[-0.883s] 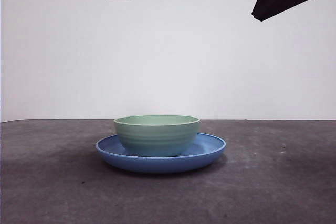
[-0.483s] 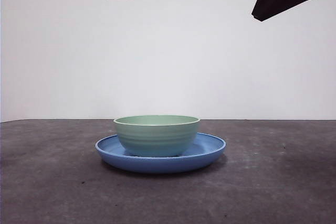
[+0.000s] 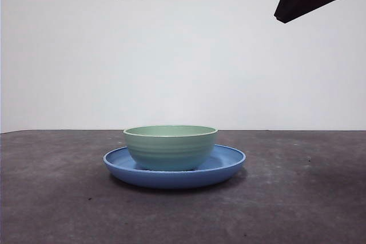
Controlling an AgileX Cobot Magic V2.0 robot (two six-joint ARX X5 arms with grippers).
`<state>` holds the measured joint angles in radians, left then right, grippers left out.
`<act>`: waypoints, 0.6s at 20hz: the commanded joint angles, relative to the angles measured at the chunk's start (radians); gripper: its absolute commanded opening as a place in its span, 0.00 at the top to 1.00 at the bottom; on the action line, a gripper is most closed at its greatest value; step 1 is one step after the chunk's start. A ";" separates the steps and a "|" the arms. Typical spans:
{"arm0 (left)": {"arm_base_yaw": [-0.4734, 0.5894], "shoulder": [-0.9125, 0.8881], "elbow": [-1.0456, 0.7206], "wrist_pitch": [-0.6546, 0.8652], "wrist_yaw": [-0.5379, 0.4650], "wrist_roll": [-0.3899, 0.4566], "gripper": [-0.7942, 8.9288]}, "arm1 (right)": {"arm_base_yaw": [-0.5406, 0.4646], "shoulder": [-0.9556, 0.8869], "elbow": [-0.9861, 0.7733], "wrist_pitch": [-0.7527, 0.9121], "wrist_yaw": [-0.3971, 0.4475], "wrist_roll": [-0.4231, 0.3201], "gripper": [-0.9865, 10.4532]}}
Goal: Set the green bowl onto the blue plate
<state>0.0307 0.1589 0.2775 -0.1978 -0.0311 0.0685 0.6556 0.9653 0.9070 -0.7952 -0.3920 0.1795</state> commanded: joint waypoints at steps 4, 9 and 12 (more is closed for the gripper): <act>0.003 -0.155 -0.252 -0.029 -0.004 -0.062 0.91 | 0.010 0.005 0.009 0.010 0.000 -0.008 0.91; 0.003 -0.156 -0.253 -0.012 -0.004 -0.061 0.91 | 0.010 0.005 0.009 0.010 0.000 -0.008 0.91; 0.003 -0.156 -0.253 -0.012 -0.004 -0.061 0.91 | -0.192 -0.153 -0.030 0.245 0.086 -0.142 0.91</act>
<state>0.0307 0.0040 0.0418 -0.2058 -0.0307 0.0116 0.3733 0.7303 0.8173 -0.4503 -0.3092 0.0517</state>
